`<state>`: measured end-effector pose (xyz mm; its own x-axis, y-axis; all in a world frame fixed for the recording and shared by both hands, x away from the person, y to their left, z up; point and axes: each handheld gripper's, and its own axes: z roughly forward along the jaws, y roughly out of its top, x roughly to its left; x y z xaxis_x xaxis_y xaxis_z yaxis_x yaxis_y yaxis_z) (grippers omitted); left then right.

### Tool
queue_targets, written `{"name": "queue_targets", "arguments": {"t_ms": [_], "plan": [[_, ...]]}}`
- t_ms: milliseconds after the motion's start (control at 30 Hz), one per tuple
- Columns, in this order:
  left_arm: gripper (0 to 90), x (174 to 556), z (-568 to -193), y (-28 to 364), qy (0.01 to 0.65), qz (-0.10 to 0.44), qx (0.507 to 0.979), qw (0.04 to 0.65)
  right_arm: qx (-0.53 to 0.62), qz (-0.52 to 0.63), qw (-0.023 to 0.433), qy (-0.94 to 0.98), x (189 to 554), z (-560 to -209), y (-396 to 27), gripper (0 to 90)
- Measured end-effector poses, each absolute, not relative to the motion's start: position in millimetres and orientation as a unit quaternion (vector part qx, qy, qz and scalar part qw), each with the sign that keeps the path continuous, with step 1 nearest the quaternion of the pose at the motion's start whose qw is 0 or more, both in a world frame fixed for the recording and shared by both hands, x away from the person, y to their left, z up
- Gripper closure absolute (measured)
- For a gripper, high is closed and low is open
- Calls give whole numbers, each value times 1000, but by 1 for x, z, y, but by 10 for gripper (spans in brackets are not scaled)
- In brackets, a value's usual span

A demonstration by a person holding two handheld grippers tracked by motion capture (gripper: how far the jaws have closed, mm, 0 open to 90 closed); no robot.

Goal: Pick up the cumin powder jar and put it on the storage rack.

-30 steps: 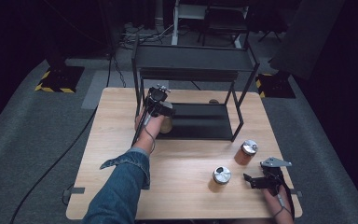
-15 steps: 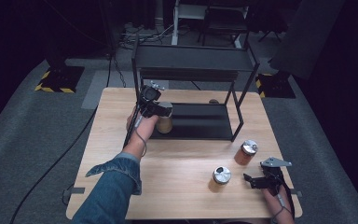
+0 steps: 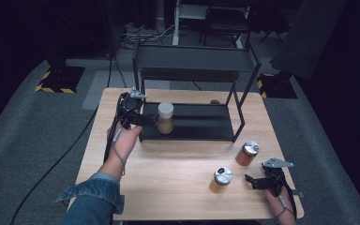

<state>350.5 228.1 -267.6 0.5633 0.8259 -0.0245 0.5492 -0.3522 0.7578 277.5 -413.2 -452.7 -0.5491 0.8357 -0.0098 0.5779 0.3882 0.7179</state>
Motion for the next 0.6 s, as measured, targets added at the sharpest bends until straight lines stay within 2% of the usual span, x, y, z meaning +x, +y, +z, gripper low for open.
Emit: {"name": "queue_targets", "arguments": {"t_ms": [267, 600], "plan": [[127, 308, -271, 260, 425, 199, 798, 378, 436, 342, 188, 811, 277, -453, -414, 15], [114, 272, -302, 295, 439, 203, 788, 382, 436, 342, 188, 811, 277, -453, -414, 15]]}}
